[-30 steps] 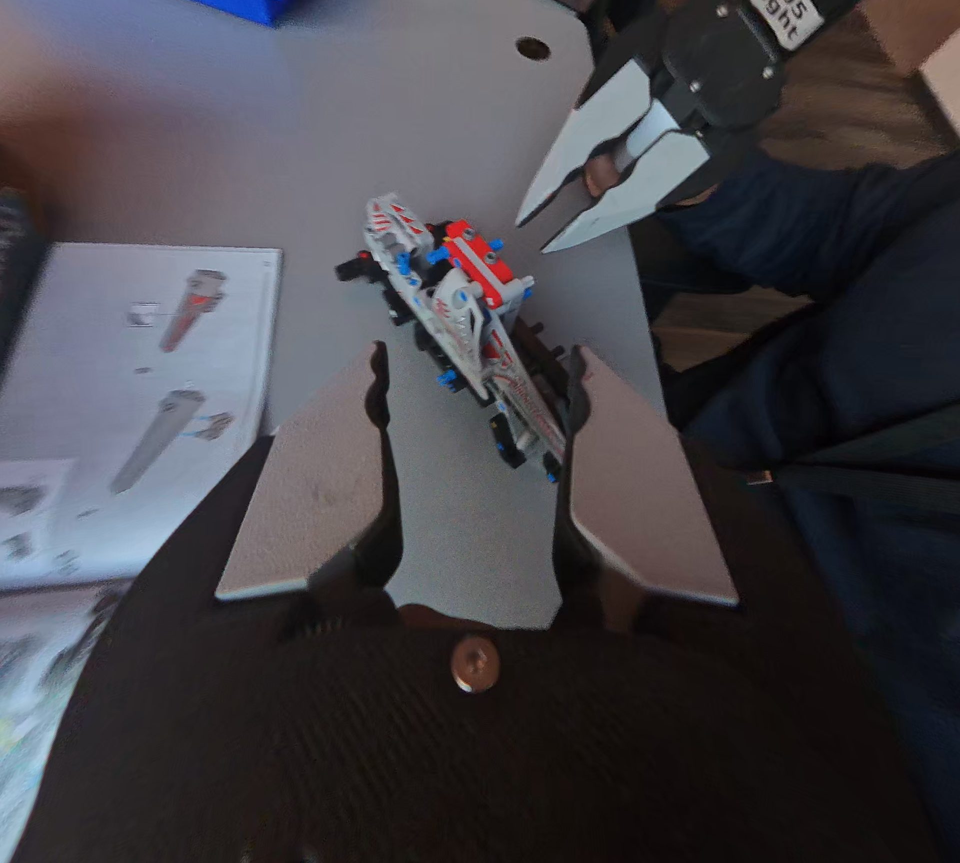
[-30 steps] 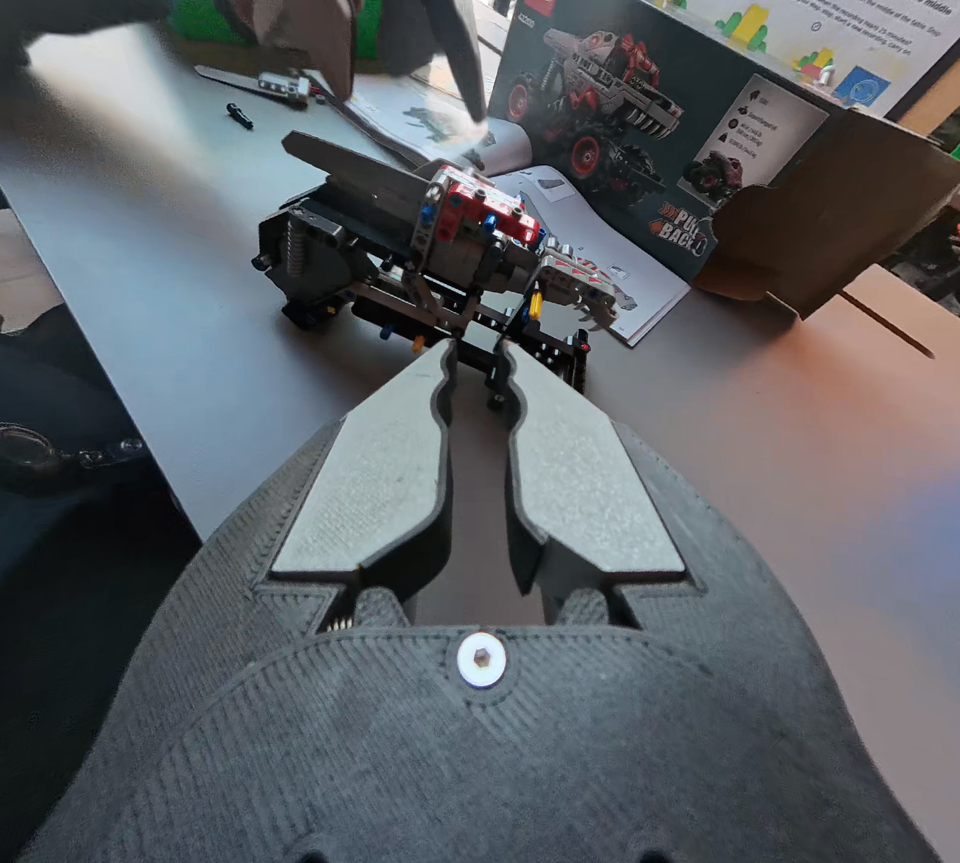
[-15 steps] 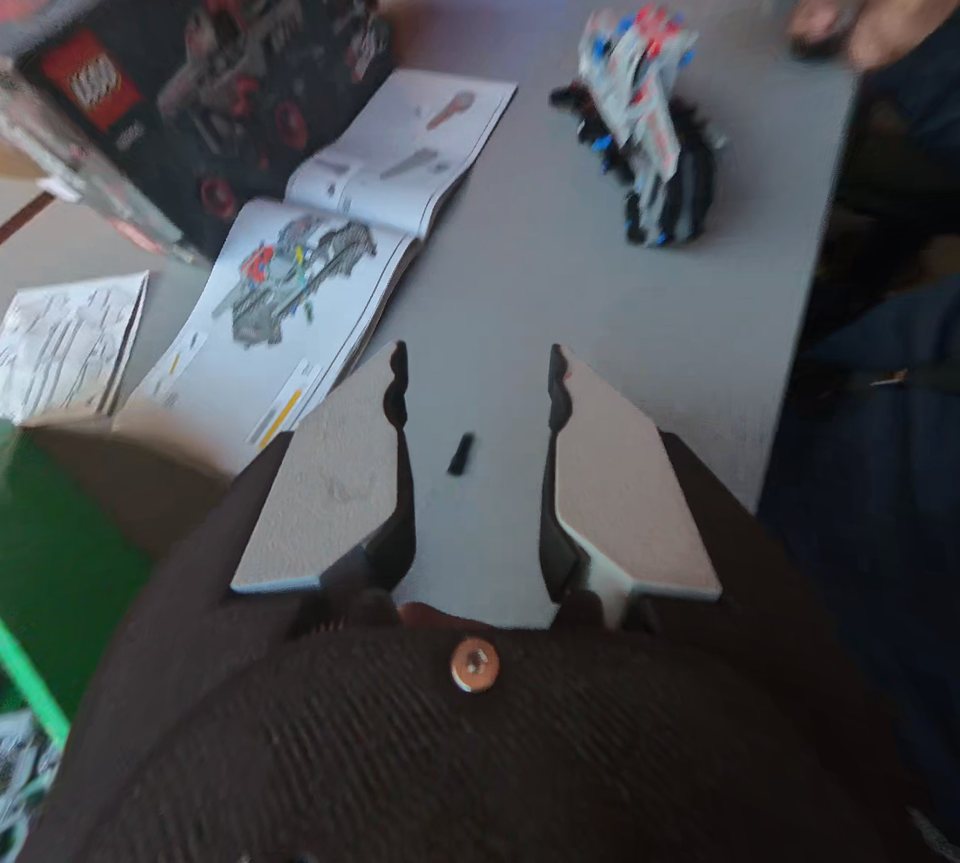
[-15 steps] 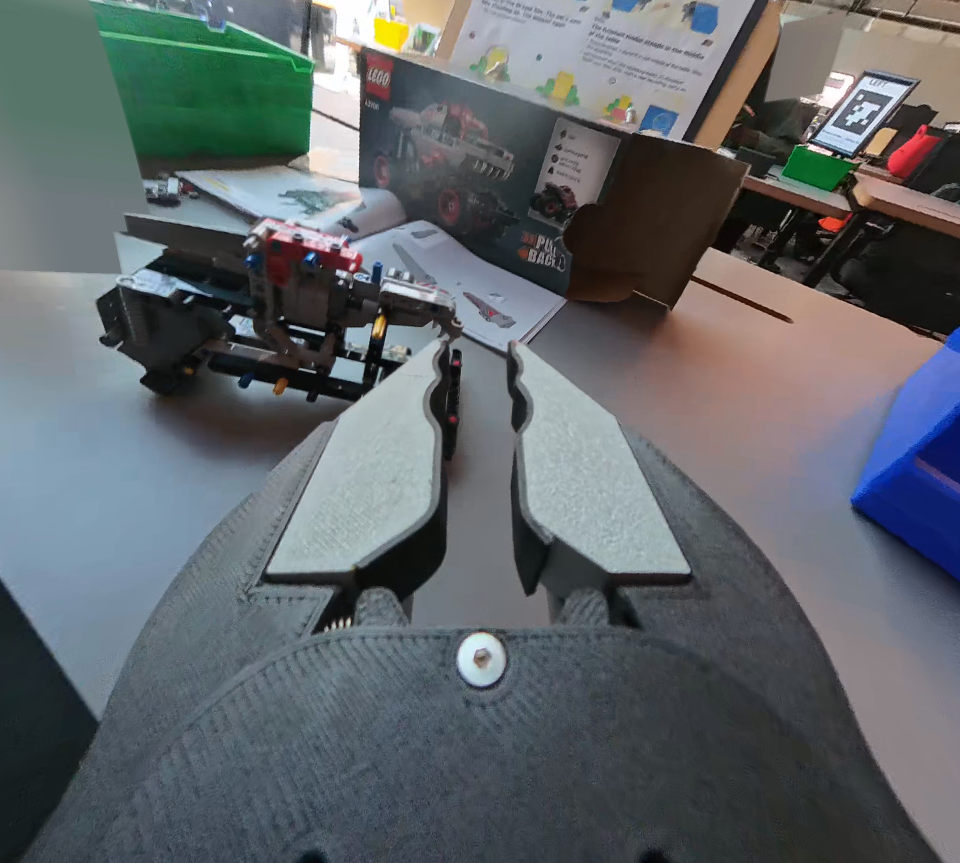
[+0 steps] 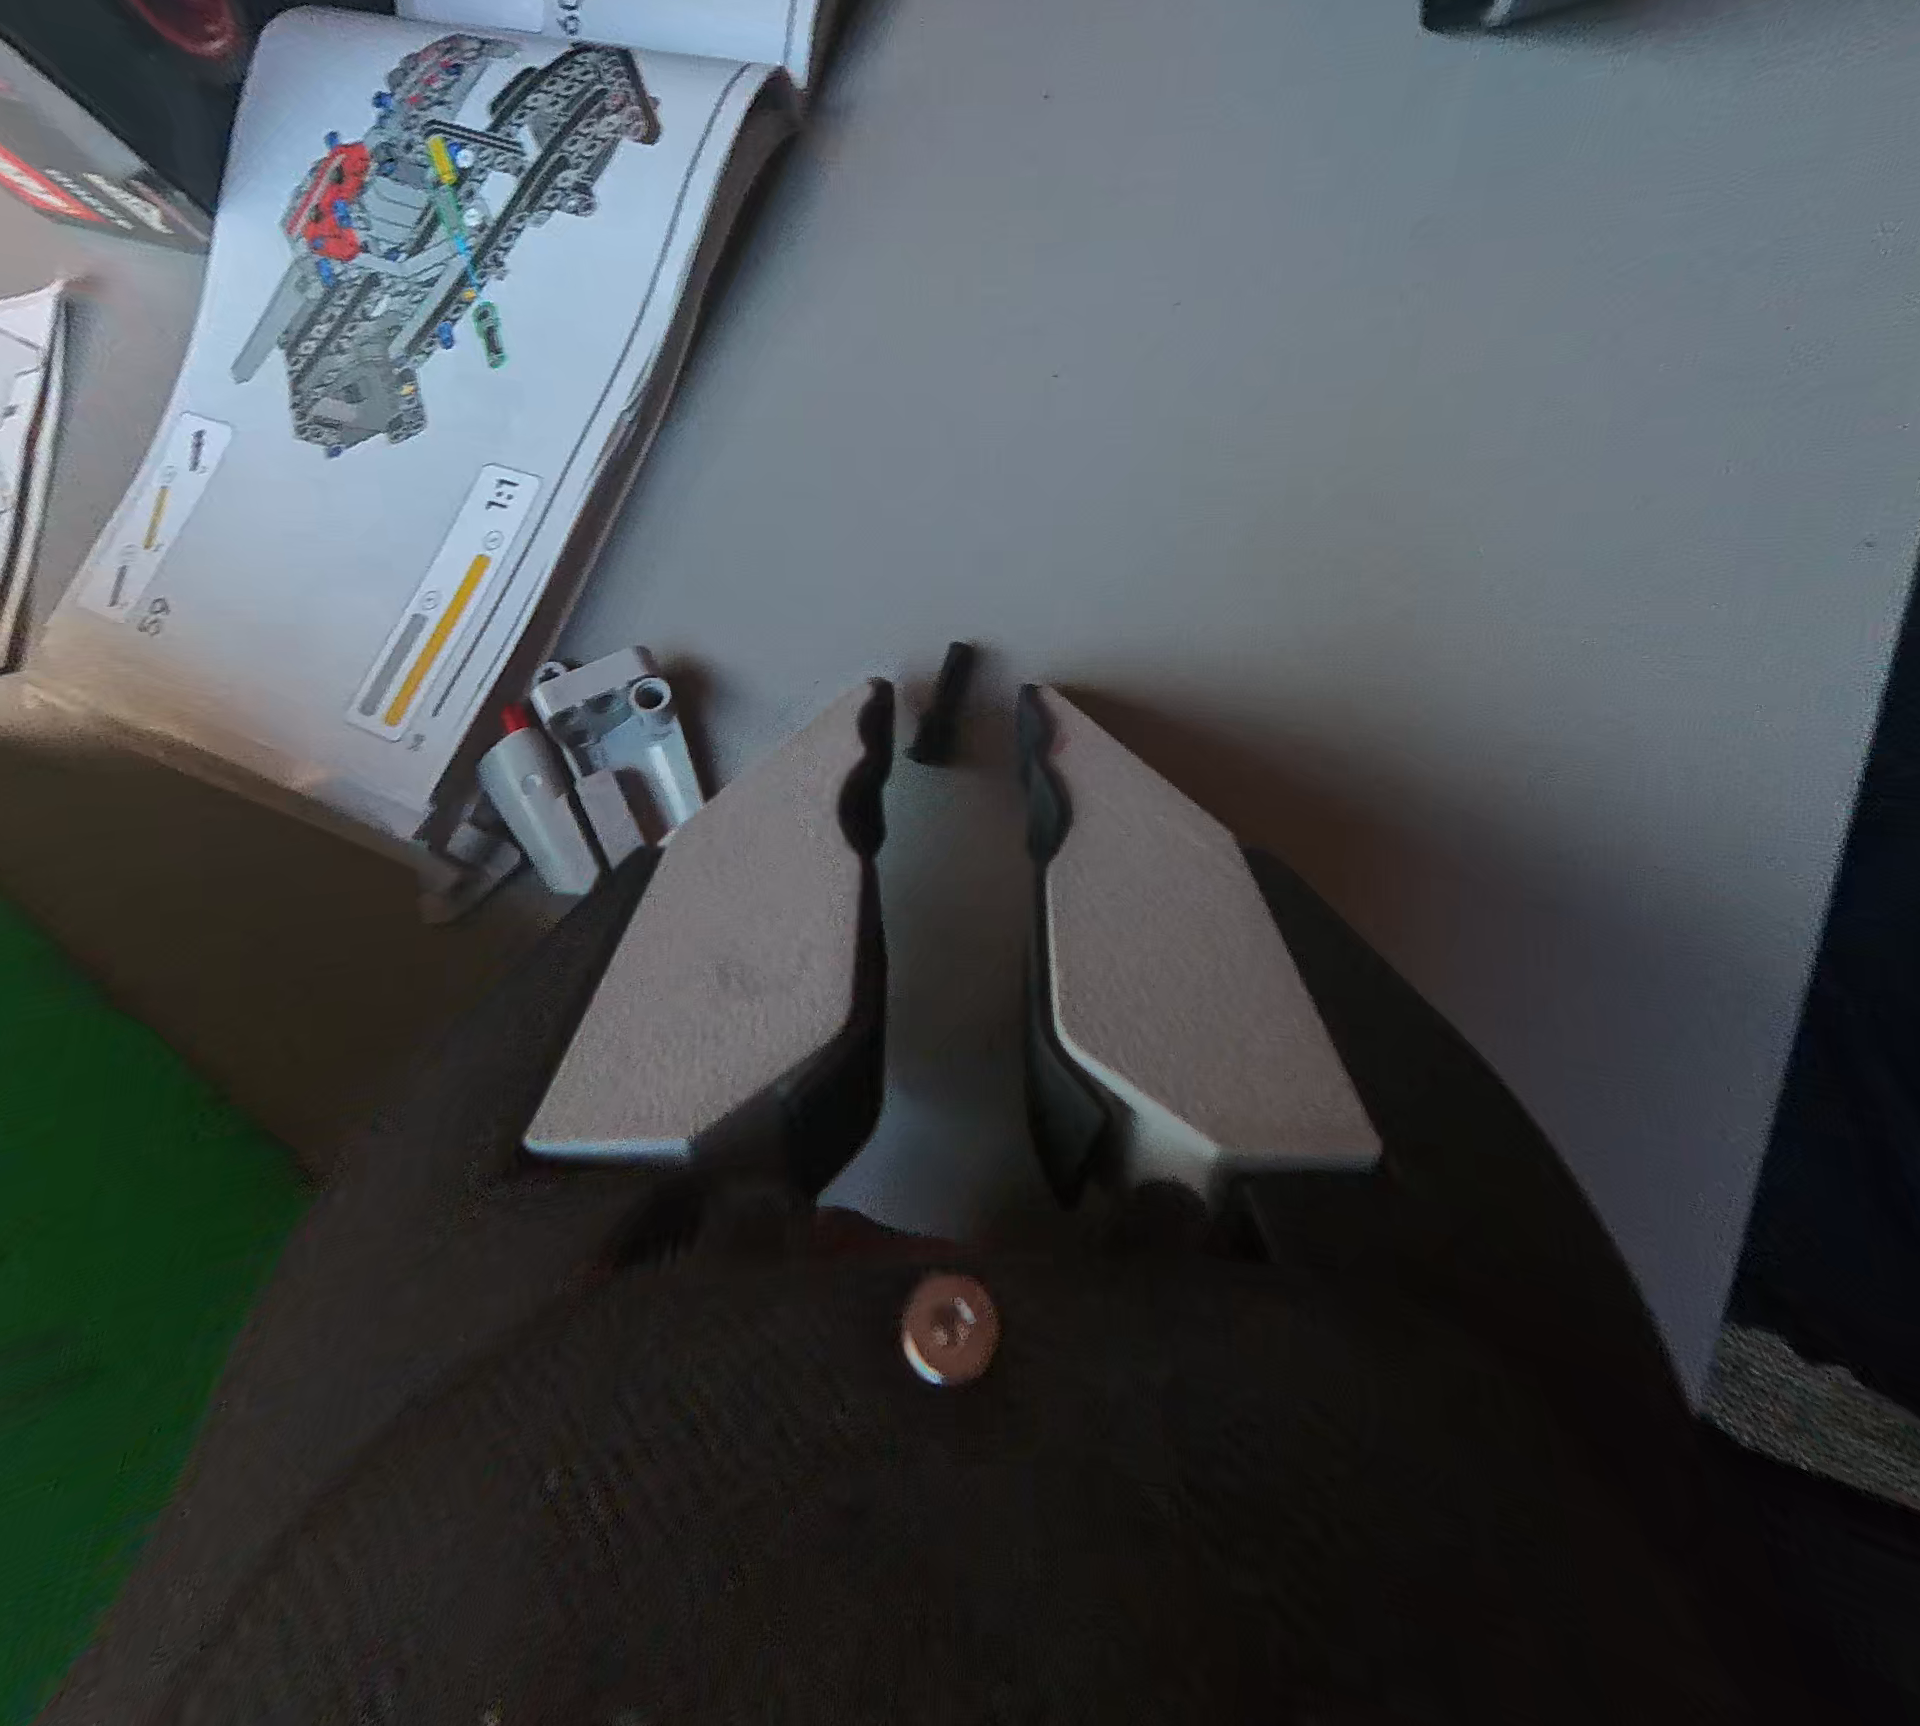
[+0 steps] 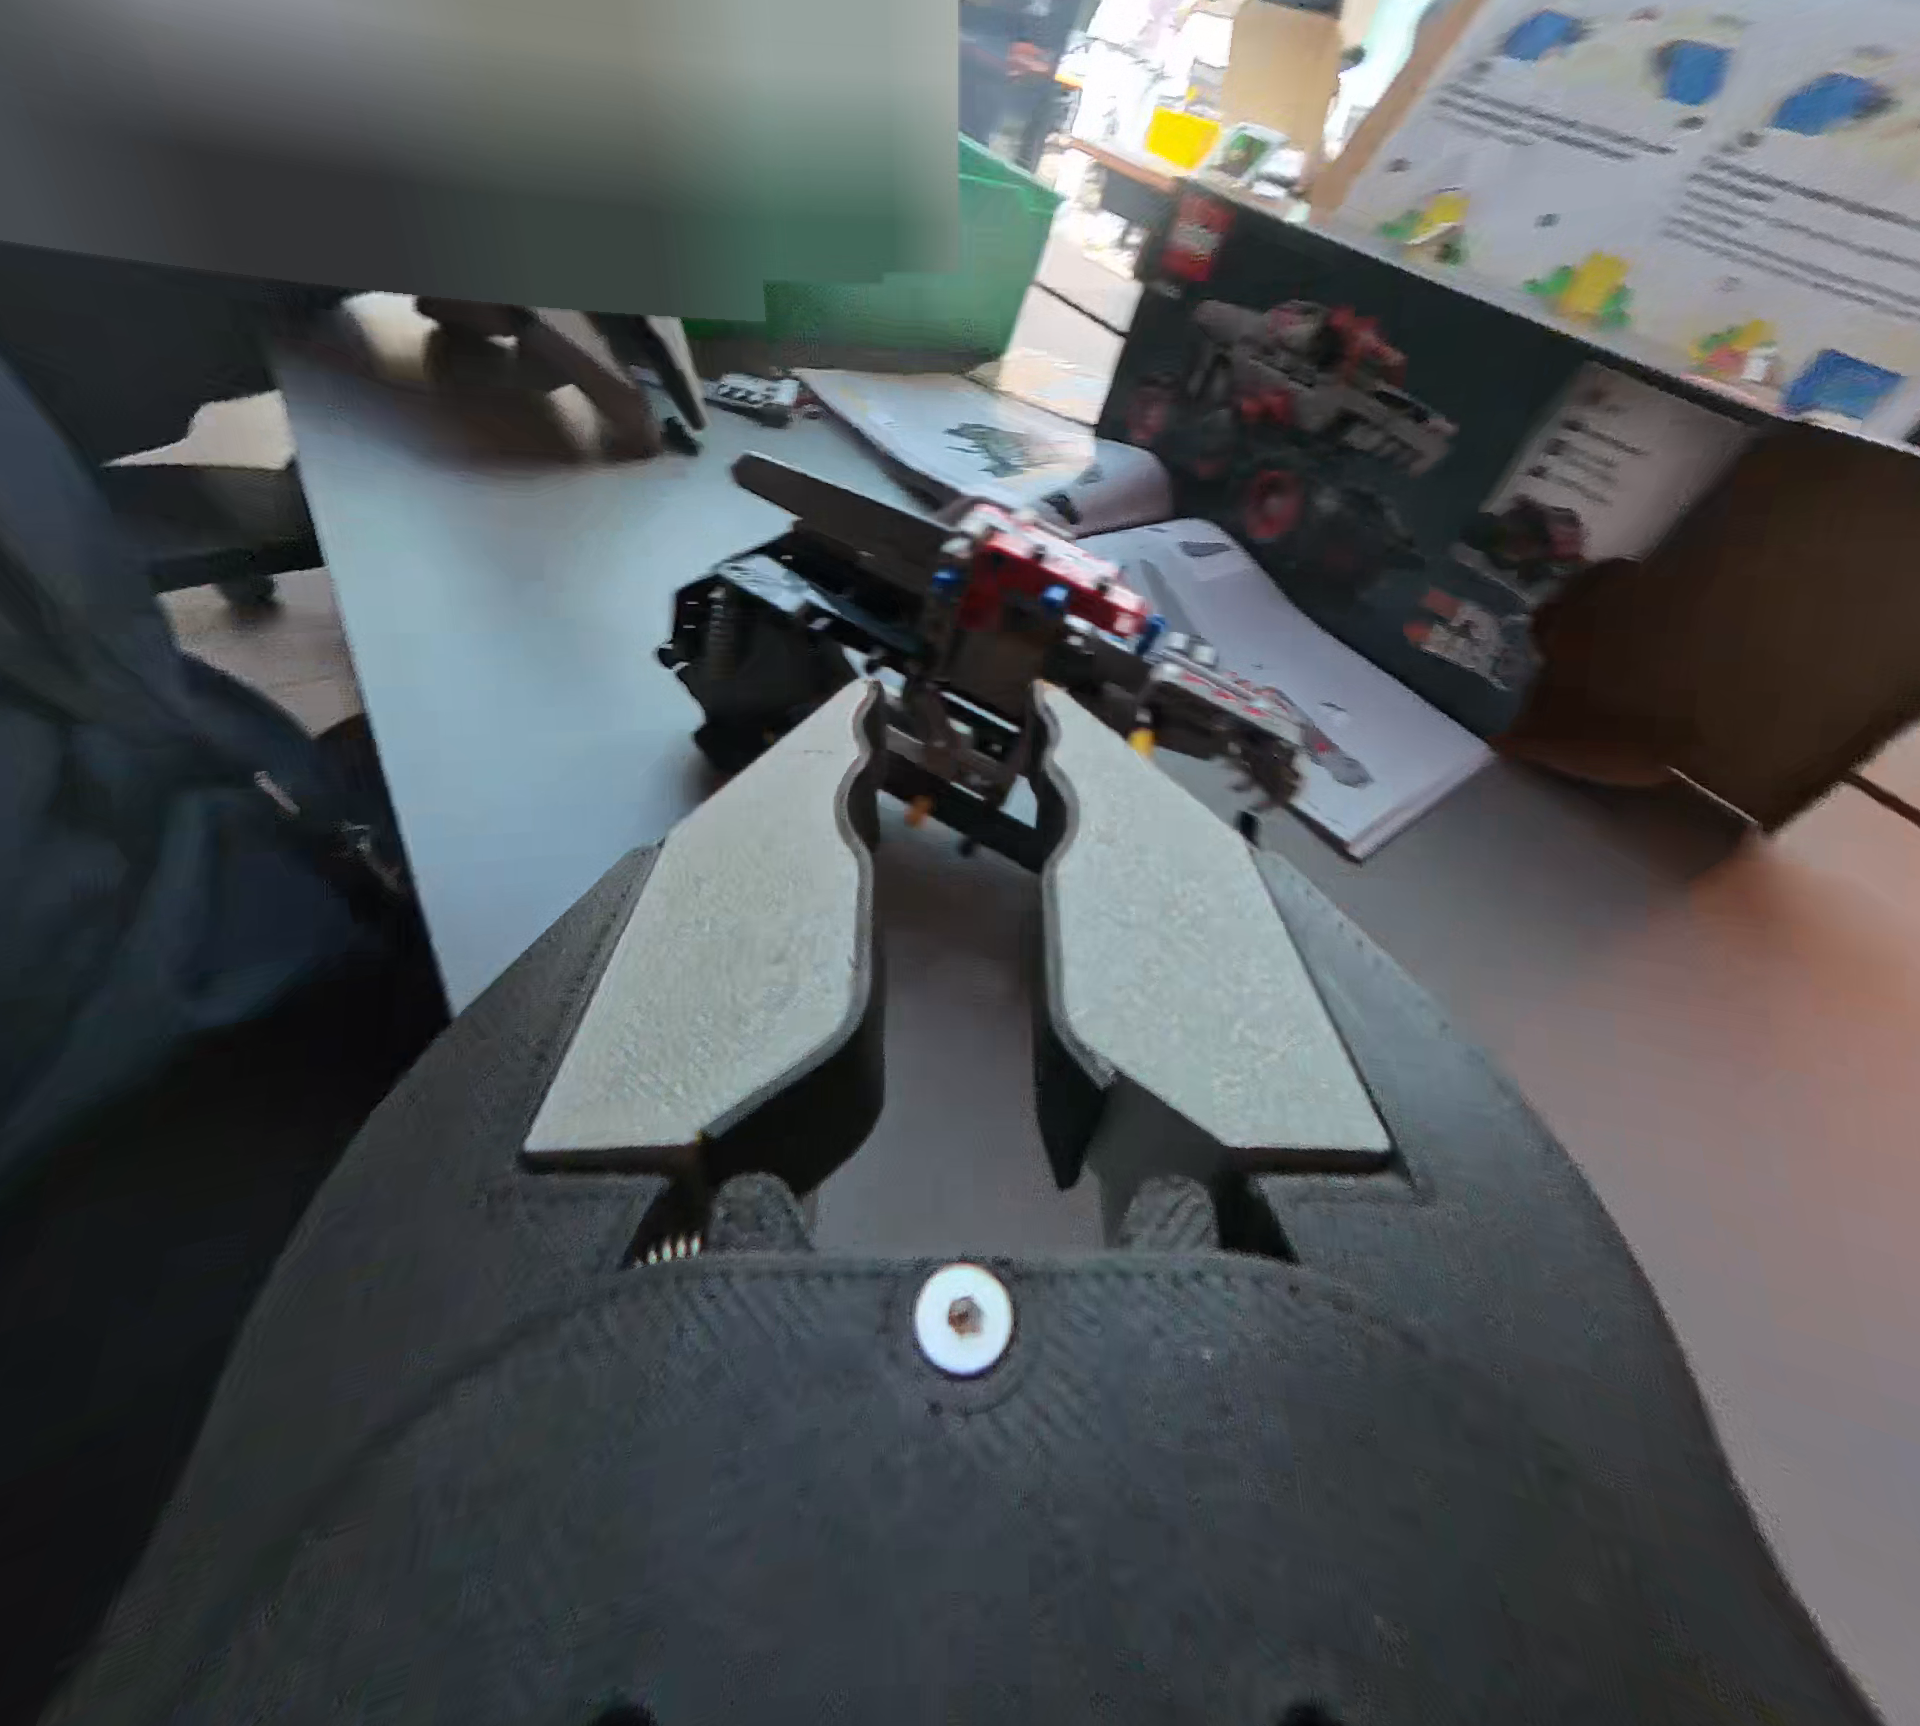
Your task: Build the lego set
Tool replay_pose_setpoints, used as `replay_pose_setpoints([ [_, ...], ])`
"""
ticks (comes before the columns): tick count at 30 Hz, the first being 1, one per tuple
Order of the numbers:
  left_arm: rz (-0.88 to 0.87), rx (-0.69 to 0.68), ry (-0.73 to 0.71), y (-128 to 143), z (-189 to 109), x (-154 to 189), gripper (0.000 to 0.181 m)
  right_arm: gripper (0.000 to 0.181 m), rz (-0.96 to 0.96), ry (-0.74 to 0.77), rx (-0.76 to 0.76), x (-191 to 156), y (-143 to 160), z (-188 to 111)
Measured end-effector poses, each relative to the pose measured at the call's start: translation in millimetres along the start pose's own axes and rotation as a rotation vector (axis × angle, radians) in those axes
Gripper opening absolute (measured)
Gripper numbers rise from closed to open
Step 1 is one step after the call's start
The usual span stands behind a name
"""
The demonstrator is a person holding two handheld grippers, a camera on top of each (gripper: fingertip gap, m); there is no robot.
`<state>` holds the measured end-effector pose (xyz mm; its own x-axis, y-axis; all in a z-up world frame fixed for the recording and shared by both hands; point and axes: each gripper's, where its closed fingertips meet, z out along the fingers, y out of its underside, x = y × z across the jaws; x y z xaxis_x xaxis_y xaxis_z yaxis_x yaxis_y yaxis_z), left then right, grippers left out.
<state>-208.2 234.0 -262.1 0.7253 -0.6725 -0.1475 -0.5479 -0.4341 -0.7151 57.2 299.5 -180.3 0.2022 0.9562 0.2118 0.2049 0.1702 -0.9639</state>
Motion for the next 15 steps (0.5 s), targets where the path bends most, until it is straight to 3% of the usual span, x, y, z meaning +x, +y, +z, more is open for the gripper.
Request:
replay_pose_setpoints([
  [1, 0.007, 0.000, 0.012, -0.1, 0.1, 2.7, 0.015, 0.023, -0.018, -0.043, -0.017, -13.5, -0.5, 7.8],
  [6, -0.005, -0.001, 0.003, 0.4, -0.2, 0.5, 0.014, 0.022, -0.079, -0.224, -0.112, -53.8, 5.7, 38.8],
  [9, 0.002, -0.006, 0.006, 1.2, 0.2, 1.5, 0.003, 0.020, -0.095, -0.247, -0.126, -53.7, 7.4, 47.7],
  [15, -0.015, -0.006, 0.013, 1.3, -0.1, 1.0, 0.003, 0.009, -0.153, -0.201, -0.143, -44.8, 10.2, 62.3],
])
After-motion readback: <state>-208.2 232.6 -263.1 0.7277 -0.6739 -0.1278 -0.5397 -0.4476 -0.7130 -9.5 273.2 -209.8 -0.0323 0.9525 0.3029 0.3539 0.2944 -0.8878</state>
